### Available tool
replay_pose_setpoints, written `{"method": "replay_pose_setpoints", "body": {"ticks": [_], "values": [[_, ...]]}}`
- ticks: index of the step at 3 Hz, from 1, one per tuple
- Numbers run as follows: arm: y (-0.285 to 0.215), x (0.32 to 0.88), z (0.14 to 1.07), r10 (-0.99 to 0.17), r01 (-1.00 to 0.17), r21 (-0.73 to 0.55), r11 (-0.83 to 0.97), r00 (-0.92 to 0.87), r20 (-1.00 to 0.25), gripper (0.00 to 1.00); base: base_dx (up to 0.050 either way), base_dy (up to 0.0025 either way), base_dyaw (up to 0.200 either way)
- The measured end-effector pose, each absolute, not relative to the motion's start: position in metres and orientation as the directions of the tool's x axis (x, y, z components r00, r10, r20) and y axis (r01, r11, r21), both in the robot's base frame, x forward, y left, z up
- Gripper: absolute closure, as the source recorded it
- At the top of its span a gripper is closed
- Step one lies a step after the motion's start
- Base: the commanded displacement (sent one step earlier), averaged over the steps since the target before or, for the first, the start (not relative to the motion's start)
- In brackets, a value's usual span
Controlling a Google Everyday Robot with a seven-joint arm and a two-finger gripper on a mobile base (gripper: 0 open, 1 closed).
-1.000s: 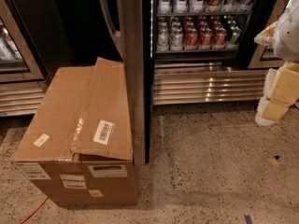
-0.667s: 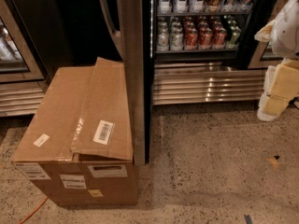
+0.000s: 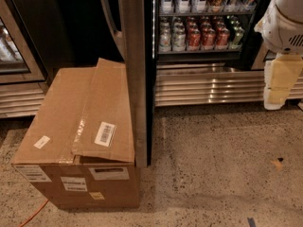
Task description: Close left fridge door
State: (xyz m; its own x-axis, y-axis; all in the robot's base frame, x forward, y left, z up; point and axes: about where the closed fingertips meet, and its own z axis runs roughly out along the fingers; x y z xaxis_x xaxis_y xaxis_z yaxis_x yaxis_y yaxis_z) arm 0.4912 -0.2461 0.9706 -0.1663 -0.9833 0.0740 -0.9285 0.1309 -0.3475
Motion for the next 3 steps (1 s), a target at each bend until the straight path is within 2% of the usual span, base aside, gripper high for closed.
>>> {"method": "replay_pose_setpoints", "body": {"ticks": [1,2,3], "values": [[-0.238,0.486,0.965,-0.985,-0.925,-0.358,0.124,-0.158,0.066,0.0,0.0,0.0,0.0],[-0.219,0.441,0.92,-0.99,-0.92,-0.378,0.106,-0.133,0.047,0.0,0.0,0.0,0.0],[-0.218,0.44,0.92,-0.991,-0.923,-0.37,0.103,-0.128,0.043,0.0,0.0,0.0,0.0]]}}
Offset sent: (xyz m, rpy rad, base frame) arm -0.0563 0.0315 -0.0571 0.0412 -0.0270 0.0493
